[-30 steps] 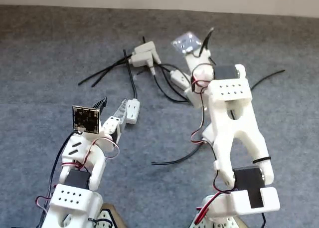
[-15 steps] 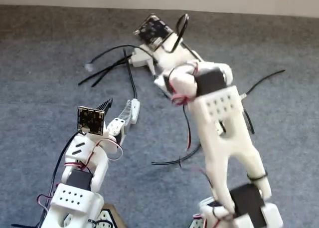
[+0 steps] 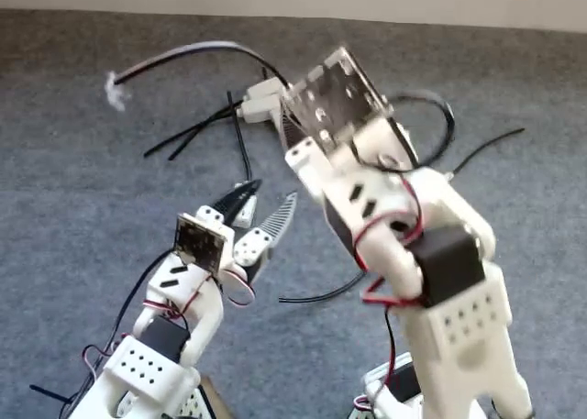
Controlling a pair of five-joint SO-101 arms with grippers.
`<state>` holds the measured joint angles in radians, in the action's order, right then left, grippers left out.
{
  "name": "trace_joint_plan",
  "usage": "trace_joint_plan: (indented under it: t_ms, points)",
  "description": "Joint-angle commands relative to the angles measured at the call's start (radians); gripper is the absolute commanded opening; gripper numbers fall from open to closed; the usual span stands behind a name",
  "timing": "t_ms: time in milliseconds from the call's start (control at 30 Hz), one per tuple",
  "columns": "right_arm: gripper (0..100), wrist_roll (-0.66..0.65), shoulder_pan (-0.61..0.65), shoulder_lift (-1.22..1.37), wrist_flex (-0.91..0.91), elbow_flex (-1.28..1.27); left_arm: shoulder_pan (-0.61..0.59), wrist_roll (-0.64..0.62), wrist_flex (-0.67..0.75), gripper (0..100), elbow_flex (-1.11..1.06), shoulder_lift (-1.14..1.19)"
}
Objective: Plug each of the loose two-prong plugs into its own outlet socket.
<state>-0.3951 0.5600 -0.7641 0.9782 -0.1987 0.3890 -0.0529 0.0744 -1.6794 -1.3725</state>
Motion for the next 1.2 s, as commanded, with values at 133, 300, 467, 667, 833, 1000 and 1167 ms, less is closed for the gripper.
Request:
trace_joint_plan:
  t_ms: [133,300,467,667,833,1000,1167]
  points:
    - [0.6,0.021,0.038,-0.417,-0.36,-0.518,0.14,0.003,0.041,20,0.07,-0.002]
    - [0.6,0.023,0.088,-0.621,-0.455,-0.76,0.193,0.003,0.041,20,0.134,-0.001]
    - [0.5,0.187,0.093,-0.777,-0.456,-0.858,0.211,0.003,0.041,20,0.196,-0.001]
    - [0.5,0.213,0.094,-0.912,-0.41,-0.947,0.2,0.003,0.041,20,0.211,-0.001]
    - [0.5,0.218,0.096,-0.958,-0.211,-0.943,0.199,0.003,0.041,20,0.216,-0.001]
    - [0.5,0.218,0.096,-1.03,-0.033,-0.881,0.145,0.0,0.048,20,0.217,-0.001]
    - [0.5,0.218,0.096,-1.07,0.12,-0.872,0.11,-0.003,0.044,20,0.243,-0.001]
